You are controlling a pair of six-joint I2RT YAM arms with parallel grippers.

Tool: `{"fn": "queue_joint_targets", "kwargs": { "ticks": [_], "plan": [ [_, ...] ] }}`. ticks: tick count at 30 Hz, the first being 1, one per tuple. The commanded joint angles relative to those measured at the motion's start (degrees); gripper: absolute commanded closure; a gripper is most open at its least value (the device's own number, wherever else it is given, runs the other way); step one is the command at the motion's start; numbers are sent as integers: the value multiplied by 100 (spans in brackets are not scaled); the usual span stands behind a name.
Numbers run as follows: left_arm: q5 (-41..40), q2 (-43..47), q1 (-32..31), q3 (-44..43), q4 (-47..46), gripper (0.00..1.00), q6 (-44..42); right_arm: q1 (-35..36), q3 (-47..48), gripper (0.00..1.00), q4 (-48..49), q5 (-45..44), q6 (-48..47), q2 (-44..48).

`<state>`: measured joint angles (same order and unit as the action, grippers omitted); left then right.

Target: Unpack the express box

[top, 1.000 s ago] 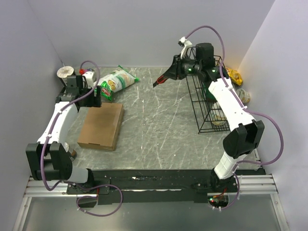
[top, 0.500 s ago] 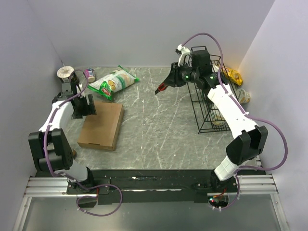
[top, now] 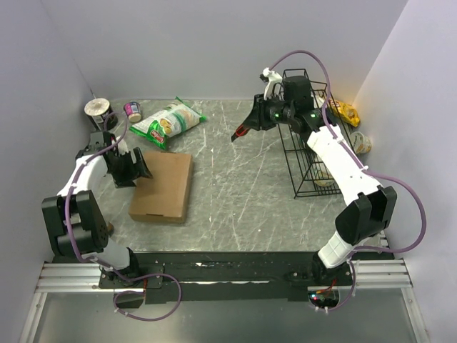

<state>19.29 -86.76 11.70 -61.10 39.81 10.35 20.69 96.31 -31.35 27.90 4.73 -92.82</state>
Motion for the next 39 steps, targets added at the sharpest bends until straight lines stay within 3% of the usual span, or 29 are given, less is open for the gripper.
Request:
{"fn": "queue_joint_targets", "kwargs": {
  "ticks": [1, 3, 5, 8, 11, 14, 17, 18, 20, 23, 29, 33, 36, 39],
  "plan": [
    [1978, 212, 42, 353, 282, 19, 546, -12, 230, 100, 156, -714, 89, -17],
    [2963, 212, 43, 545, 220, 19, 827, -12, 274, 100, 130, -1005, 37, -61],
    [3343, 195, 42, 582, 237, 19, 794, -3, 300, 100, 121, -1093, 10, -105],
    [2802, 247, 78, 119, 709, 20, 277, 49, 204, 100, 129, -1392, -51, -88],
    [1659, 335, 69, -295, 1001, 26, -488, 172, 20, 100, 138, -1770, -95, -70],
    [1639, 440, 78, -638, 1448, 39, -1892, 321, -130, 100, 200, -1981, -148, -17],
    [2174, 511, 60, -850, 2230, 44, -4122, 357, -166, 100, 217, -1920, -183, 0],
    [2080, 528, 25, -842, 2755, 45, -5277, 357, -157, 100, 217, -1868, -192, -8],
    [1808, 564, -19, -650, 2944, 50, -6250, 366, -131, 100, 200, -1753, -227, -17],
    [1710, 721, -72, -185, 2963, 52, -7044, 357, -78, 100, 200, -1718, -227, -35],
    [2087, 1108, -835, 581, 1620, 54, -6732, 366, -25, 100, 191, -1692, -315, -9],
    [2360, 1249, -2080, 1064, -6, 49, -5809, 383, -113, 100, 121, -1726, -420, 88],
    [2404, 934, -2899, 934, -614, 45, -5456, 375, -69, 100, -37, -1744, -640, 141],
    [2413, 635, -3007, 688, -1001, 41, -5123, 383, -34, 100, -108, -1840, -719, 141]
  ]
}}
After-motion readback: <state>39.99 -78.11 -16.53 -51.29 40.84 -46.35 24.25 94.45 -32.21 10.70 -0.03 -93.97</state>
